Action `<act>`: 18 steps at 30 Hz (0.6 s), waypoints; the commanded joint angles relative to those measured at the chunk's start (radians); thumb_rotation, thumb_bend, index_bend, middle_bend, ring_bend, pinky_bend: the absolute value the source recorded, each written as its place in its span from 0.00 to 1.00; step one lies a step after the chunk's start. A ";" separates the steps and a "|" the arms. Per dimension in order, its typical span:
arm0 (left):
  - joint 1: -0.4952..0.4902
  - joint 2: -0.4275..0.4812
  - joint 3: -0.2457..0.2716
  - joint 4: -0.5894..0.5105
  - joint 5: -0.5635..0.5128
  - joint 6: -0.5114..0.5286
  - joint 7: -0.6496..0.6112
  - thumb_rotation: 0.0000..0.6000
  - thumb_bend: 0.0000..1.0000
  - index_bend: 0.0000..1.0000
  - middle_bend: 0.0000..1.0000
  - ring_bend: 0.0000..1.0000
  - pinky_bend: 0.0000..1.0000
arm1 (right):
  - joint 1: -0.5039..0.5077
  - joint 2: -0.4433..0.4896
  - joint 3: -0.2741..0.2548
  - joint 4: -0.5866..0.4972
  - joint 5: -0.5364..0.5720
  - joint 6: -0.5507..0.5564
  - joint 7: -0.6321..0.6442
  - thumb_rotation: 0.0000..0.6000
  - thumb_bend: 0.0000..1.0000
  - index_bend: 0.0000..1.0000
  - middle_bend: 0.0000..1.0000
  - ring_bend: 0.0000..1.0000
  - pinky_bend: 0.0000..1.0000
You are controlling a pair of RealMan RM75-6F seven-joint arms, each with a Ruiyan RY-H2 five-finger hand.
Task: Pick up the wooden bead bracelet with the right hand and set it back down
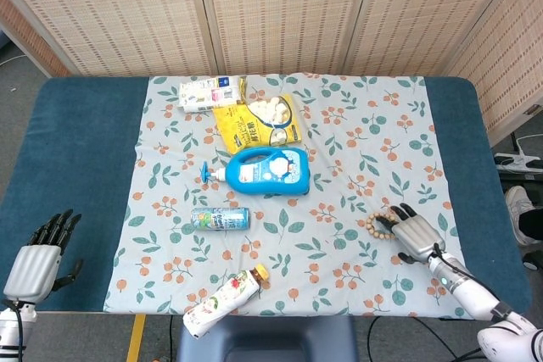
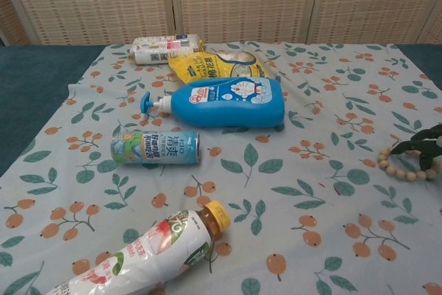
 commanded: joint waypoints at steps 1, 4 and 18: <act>0.000 -0.001 0.000 0.000 0.001 0.000 0.000 1.00 0.42 0.00 0.00 0.00 0.18 | -0.045 0.035 0.024 -0.064 -0.048 0.119 0.020 1.00 0.19 0.00 0.08 0.00 0.00; 0.000 -0.001 0.001 0.001 0.002 -0.001 0.000 1.00 0.42 0.00 0.00 0.00 0.18 | -0.081 0.045 0.031 -0.077 -0.110 0.219 0.066 1.00 0.19 0.00 0.07 0.00 0.00; 0.012 -0.009 0.000 0.018 0.045 0.059 -0.002 1.00 0.43 0.00 0.00 0.00 0.16 | -0.391 0.029 0.024 -0.232 -0.215 0.725 -0.163 1.00 0.19 0.00 0.01 0.00 0.02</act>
